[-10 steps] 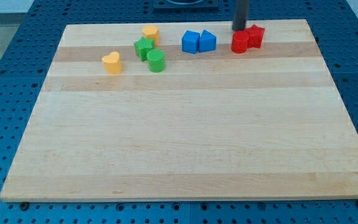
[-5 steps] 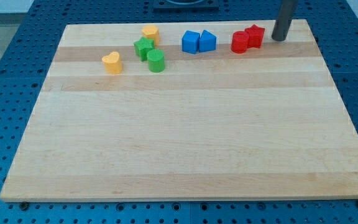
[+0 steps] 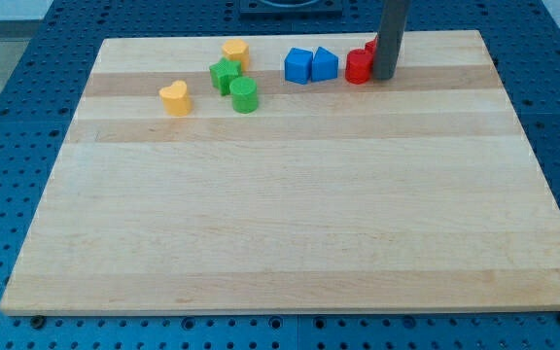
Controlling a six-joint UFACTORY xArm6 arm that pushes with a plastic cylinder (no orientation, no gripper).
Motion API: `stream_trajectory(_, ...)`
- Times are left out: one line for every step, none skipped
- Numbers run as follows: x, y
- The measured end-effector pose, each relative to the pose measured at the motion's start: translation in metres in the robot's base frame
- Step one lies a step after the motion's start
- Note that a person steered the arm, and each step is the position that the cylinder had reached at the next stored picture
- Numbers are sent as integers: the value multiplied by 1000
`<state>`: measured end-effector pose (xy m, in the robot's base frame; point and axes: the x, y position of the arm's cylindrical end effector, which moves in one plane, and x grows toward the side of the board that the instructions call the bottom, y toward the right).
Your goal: Push the red circle into the blue triangle
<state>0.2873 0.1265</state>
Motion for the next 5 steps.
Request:
stream_trajectory(1,-13)
stream_trajectory(1,-27)
stream_trajectory(3,-29)
stream_trajectory(25,-2)
stream_trajectory(52,5)
